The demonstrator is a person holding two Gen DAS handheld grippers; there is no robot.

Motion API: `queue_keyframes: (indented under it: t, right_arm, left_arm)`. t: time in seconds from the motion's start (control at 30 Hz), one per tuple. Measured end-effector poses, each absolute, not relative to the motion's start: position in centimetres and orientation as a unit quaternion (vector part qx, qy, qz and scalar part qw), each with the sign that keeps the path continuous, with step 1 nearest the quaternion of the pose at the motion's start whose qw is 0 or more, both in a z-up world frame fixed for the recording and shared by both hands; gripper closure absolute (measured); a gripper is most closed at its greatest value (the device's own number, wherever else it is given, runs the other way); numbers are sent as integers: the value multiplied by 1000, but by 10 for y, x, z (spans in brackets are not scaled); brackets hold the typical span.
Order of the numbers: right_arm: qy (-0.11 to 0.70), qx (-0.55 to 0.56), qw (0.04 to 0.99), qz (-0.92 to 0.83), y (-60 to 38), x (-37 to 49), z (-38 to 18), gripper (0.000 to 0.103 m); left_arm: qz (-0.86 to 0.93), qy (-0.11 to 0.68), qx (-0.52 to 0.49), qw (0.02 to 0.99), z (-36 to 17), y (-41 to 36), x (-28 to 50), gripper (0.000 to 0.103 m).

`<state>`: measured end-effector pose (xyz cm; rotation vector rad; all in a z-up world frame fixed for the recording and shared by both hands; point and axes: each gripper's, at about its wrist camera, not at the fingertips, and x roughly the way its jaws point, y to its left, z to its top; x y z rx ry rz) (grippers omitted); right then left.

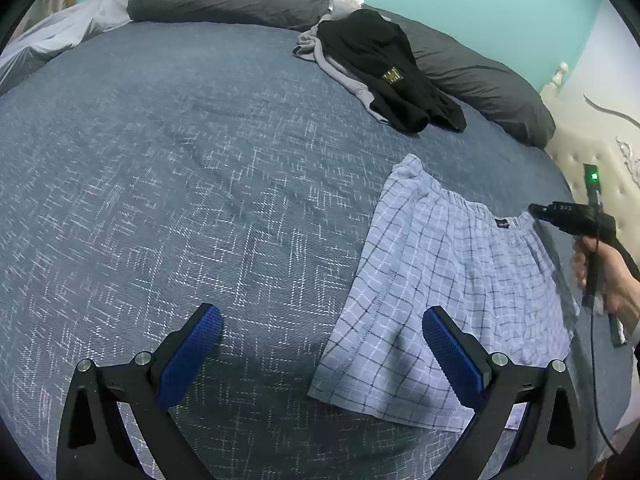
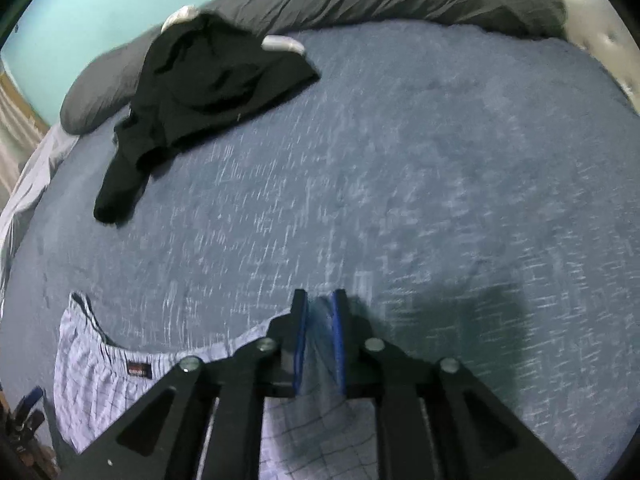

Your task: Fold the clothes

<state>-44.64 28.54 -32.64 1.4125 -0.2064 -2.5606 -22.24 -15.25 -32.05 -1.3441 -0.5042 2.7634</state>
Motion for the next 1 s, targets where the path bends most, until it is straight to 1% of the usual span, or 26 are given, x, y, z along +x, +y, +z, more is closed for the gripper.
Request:
queue_keyframes:
  t: [0.07,0.3,0.43,0.7,0.77,1.0]
  right_arm:
    - [-95,463,106,-875,294,-441,-319,82]
    - [-170,414,128,-885,307,-378,-296,81]
    - [-186,414,131,-882,298,-325,-297,75]
    - [-256,408,138,-865,281,-241,-313,75]
    - [-271,404,137,-863,280,-224,-316,73]
    - [-268,405,151,-861,272,-204,-324,73]
  left_arm:
    - [887,-163,-432,12,-320,-153,-222,0]
    - [886,-143,-441,22,-321,-145,-221,0]
    - [887,-135,-440,31,-319,-140,-218,0]
    - [883,-132,-446,58,-322,-134,-213,0]
    - [883,-130,-446,60,-323,-133,-211,0]
    - [885,-110,-448,58,-327,-128,-204,0]
